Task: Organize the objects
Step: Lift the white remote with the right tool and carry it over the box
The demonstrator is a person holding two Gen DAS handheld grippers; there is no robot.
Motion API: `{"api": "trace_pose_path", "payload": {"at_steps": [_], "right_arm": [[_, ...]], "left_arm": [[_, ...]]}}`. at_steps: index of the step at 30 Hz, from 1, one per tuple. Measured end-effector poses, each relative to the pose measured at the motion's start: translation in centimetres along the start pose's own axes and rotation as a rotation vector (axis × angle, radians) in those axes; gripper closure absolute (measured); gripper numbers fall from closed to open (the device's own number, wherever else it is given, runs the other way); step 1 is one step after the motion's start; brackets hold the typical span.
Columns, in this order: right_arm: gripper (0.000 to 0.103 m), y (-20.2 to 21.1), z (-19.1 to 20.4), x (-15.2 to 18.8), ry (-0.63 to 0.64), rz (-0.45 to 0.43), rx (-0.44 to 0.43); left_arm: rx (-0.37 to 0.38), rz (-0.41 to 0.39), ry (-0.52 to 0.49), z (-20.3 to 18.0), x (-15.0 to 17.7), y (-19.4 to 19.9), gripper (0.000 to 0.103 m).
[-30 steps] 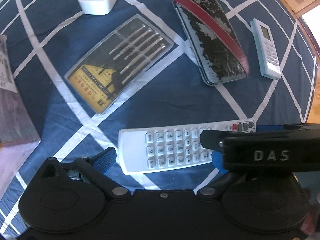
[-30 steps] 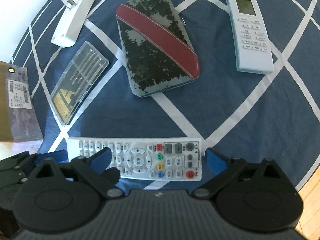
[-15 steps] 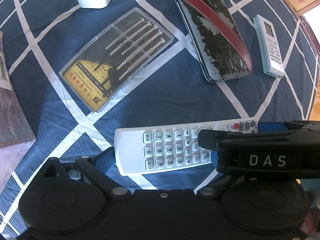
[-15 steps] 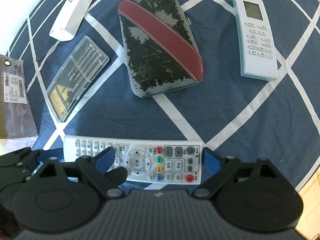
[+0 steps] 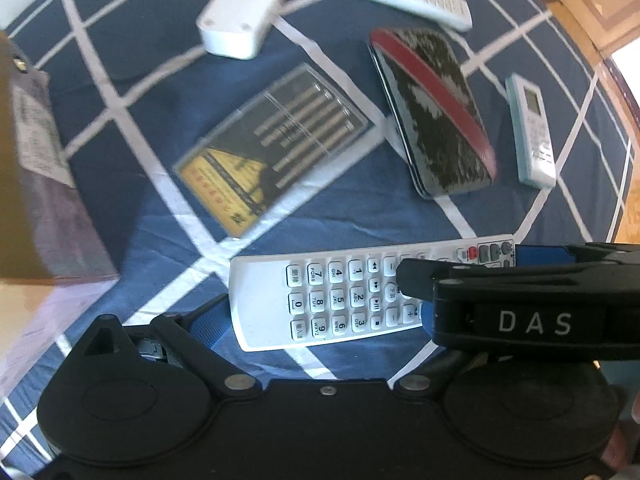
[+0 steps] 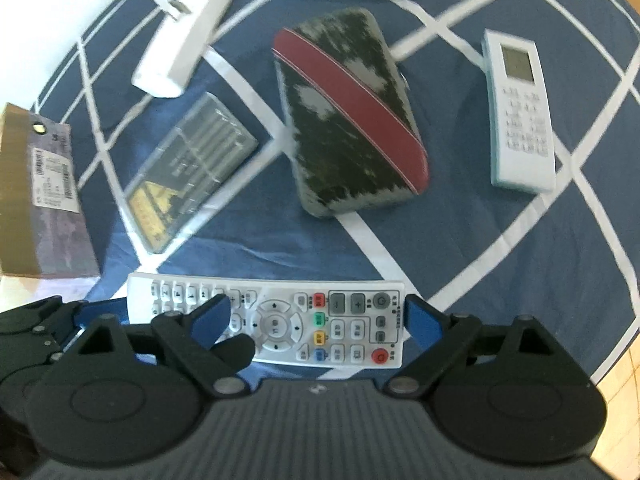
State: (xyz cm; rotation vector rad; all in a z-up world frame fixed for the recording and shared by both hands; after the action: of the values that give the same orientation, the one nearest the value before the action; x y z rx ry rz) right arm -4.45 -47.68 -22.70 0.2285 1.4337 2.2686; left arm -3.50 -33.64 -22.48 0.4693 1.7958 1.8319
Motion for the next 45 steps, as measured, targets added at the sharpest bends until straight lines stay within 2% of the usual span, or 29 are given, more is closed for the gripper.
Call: {"api": "trace_pose_path", "payload": {"at_steps": [11,22,35,45], "right_arm": [[0.011,2.4,7.5,-0.9,0.179,-0.037,-0.044],[0.011,2.5,17.2,0.1,0.383,-0.02,-0.121],[0.011,0.1,27.4,2.3,0.557,0.033,-0.204],[0.011,-3.2,32.9,2.5,0.613,0.068,-0.231]], "left_arm": [[-0.054,-0.094,0.17,5.7,0.2,5.8,0.004],[-0.137,-0.145,0.372,13.6,3.2,10.2,0.004],[-0.219,-0.159,0.542,22.1,6.9,12.3,0.004],[-0.242,-0.146,0.602,27.4,7.4,11.5,0.004]]}}
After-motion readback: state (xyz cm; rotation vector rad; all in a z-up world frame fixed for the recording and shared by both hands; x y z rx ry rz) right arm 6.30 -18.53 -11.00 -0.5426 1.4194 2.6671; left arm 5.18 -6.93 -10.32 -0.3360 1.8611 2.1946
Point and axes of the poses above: each gripper's, at about its wrist camera, not at the fingertips, and y roughly against the way its jaws point, z to its left, x to its underside, the point moved 6 cm from there along -y, roughly the way its jaws point, and after that the axes turned 13 degrees about -x, right-handed, at the moved point
